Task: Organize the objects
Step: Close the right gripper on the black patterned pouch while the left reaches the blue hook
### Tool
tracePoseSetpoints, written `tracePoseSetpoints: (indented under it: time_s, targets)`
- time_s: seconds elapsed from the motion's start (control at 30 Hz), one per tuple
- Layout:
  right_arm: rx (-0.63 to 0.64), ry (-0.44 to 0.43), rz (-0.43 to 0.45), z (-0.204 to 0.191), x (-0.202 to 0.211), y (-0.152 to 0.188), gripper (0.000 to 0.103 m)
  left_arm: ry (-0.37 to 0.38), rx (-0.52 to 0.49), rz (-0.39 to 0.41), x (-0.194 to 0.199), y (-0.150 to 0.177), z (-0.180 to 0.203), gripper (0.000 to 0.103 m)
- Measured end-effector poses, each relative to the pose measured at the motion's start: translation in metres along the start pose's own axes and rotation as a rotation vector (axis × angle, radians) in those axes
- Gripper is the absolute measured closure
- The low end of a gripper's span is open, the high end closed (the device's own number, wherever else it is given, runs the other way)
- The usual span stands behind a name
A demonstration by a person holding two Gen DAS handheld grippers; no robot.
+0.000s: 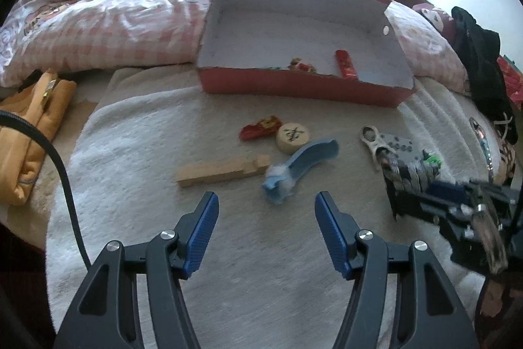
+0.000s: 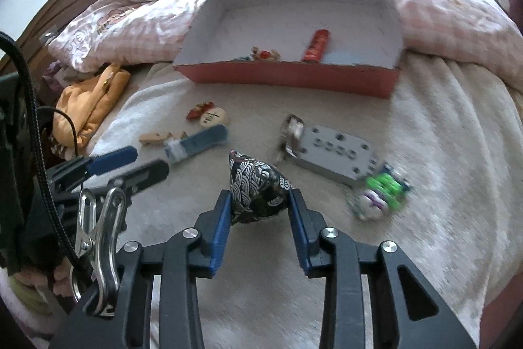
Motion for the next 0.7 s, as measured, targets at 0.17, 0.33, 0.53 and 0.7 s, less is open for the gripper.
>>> tracePoseSetpoints:
  time_s: [0.17, 0.33, 0.53, 0.7]
  targets:
    - [-0.009, 0.002, -0.005, 0.012, 0.009, 0.009, 0.068, 0.009, 0.066, -0.003, -0.016, -0.008, 0.015, 0.031]
    - [-0.004, -0.001, -0.016, 0.018, 0.009, 0.018, 0.067, -0.021, 0.126, 0.005, -0.03, -0.017, 0.022, 0.027]
    - [-0.03, -0.033, -0.002, 0.021, 0.01, 0.02, 0.067, -0.052, 0.166, -0.021, -0.048, -0.018, 0.028, 0.027]
    - [-0.04, -0.051, 0.003, 0.022, 0.01, 0.02, 0.067, -0.087, 0.152, -0.031, -0.056, -0.016, 0.03, 0.027]
Point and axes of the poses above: each gripper's, at about its wrist camera, not at the fingertips, and x roughly against the way its jaws point, z to its right, y to its underside, the point moved 10 cm from there along -x, roughly the way its jaws point, and after that the axes turned 10 degrees about z, right-handed, at the moved point
